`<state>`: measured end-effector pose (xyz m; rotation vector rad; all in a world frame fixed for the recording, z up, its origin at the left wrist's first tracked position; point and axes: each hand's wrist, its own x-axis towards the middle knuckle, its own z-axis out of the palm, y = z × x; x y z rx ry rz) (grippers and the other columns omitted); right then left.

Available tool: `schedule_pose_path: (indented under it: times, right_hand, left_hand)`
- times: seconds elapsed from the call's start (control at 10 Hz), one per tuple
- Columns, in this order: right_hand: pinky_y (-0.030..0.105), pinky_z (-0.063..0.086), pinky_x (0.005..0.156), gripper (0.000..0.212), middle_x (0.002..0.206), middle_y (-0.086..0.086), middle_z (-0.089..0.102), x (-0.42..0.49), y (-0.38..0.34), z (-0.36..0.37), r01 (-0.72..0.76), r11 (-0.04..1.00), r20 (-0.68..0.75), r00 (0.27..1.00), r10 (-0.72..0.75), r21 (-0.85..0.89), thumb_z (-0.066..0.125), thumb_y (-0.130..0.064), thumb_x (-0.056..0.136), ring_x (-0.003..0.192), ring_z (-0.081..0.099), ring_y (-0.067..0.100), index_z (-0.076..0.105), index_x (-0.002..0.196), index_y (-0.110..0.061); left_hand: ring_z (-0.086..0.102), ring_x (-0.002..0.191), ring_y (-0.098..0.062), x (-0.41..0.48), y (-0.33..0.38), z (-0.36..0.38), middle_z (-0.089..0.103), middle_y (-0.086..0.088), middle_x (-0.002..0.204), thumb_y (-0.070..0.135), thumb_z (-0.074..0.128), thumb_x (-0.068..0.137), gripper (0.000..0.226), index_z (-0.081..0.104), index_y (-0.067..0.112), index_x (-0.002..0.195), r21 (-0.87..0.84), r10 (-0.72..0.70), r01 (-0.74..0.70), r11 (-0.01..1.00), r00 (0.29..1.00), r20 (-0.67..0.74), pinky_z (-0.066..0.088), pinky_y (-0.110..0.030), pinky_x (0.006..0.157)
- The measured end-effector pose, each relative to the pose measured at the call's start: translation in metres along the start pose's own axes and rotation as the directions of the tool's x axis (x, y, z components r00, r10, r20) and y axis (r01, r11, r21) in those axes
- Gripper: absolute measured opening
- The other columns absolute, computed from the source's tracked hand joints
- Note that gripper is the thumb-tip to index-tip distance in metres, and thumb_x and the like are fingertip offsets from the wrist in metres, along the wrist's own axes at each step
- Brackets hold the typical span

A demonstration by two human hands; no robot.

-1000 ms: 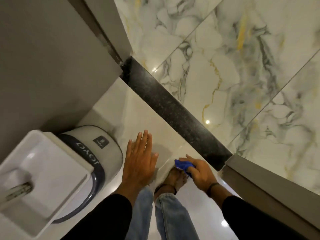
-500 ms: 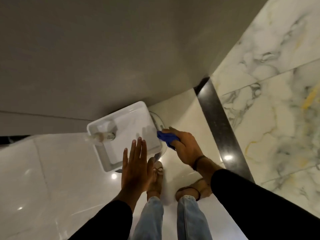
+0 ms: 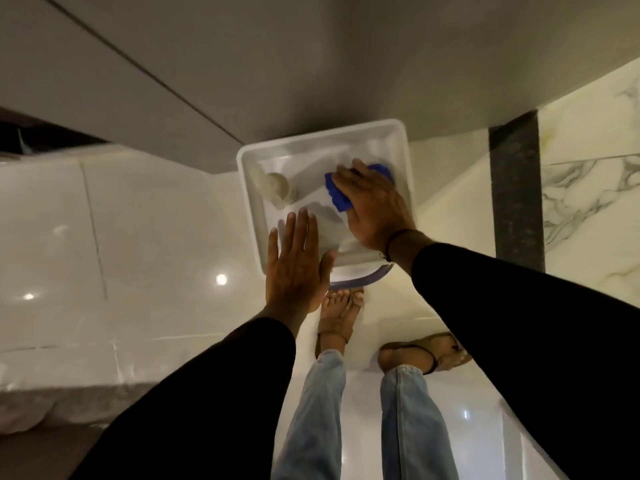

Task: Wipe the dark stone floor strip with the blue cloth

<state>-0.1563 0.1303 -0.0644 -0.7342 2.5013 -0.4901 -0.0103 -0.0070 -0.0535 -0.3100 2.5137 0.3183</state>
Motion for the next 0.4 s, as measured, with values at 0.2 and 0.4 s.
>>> schedule_pose_path:
  times: [0.2,0.4]
  right_hand:
    - [0.057,0.012,0.131,0.088,0.175,0.010,0.013,-0.011,-0.013,0.028,-0.017,0.967,0.121,0.991,0.049,-0.254,0.060,-0.033,0.095,0.162,0.007,0.035,0.010,0.165,-0.014]
    - [0.053,0.011,0.133,0.091,0.176,0.009,0.006,-0.051,-0.040,-0.028,-0.136,0.989,0.069,0.988,0.139,-0.050,0.063,-0.031,0.095,0.163,0.000,0.031,0.008,0.166,-0.015]
  left_hand:
    - [0.003,0.173,-0.033,-0.001,-0.002,0.009,0.006,-0.010,0.187,0.051,0.021,0.116,0.074,0.006,0.012,0.177,-0.021,0.018,-0.019,1.000,1.000,-0.011,0.004,-0.054,0.140]
    - [-0.007,0.172,-0.029,-0.029,0.013,-0.029,-0.004,-0.010,0.187,0.055,0.016,0.115,0.076,0.002,0.013,0.177,0.030,0.099,-0.099,0.995,0.995,0.002,0.000,-0.054,0.140]
